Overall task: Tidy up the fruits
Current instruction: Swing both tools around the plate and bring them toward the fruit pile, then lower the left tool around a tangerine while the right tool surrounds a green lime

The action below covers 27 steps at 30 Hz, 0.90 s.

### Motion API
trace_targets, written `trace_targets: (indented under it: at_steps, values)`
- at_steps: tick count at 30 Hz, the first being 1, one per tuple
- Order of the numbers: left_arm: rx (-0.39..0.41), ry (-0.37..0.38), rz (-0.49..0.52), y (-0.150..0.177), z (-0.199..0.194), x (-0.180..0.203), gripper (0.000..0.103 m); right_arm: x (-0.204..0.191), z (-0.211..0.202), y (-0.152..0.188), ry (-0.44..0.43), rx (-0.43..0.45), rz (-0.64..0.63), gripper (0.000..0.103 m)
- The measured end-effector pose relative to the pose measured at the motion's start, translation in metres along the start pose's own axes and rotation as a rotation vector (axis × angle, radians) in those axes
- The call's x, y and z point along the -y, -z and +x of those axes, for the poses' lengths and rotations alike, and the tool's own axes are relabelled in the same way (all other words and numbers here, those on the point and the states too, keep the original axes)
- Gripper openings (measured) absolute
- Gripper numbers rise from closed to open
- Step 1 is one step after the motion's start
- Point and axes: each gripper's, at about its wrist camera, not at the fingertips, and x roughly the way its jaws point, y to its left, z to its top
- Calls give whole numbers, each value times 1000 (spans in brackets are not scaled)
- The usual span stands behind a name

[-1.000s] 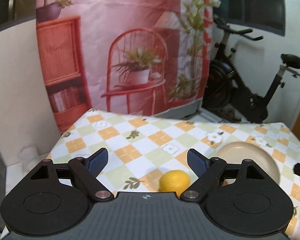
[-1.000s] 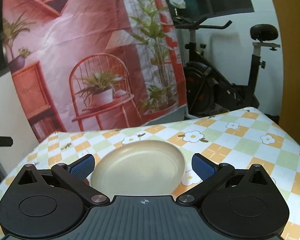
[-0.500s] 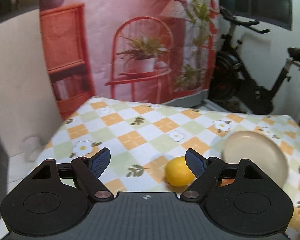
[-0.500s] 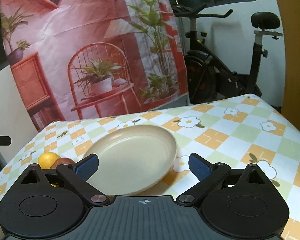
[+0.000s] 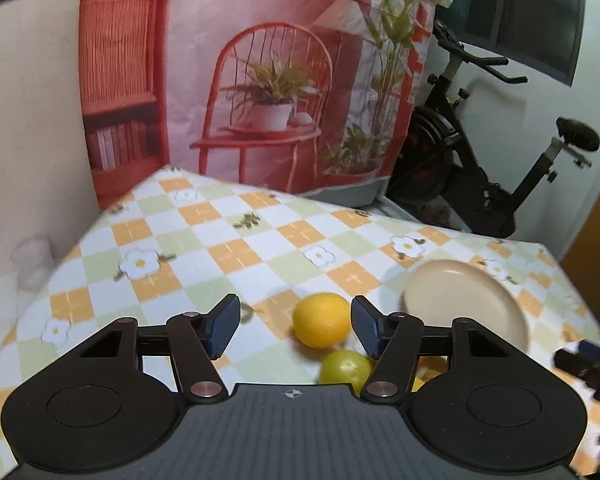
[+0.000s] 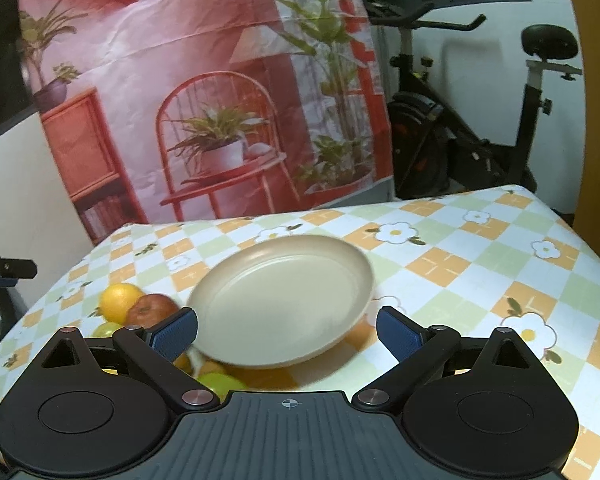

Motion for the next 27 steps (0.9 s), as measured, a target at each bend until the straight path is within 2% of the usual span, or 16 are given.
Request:
trace_targets:
  at_steps: [4, 8, 10, 15, 18, 21, 27]
  values:
    - [-27, 56, -10, -2, -17, -4, 64, -9, -9, -5, -42, -8, -3, 96]
    - [17, 10, 75, -6, -38, -3, 65, -13, -19, -10, -73, -7, 14, 96]
    - [34, 19, 60, -7, -41, -6, 67, -19, -19, -8, -70, -15, -21, 96]
    - [37, 23, 1, 8, -26, -8, 69, -33, -9, 5, -66, -28, -134, 95]
    - [54, 14, -7, 19, -13, -3, 69, -36, 2, 16, -56, -42, -188, 86]
    - [52, 9, 3, 28, -2, 5, 69, -33, 10, 26, -77, -58, -190, 81]
    - [-1, 8, -10, 40, 11, 8, 69, -32, 19, 42, -108, -29, -204, 74]
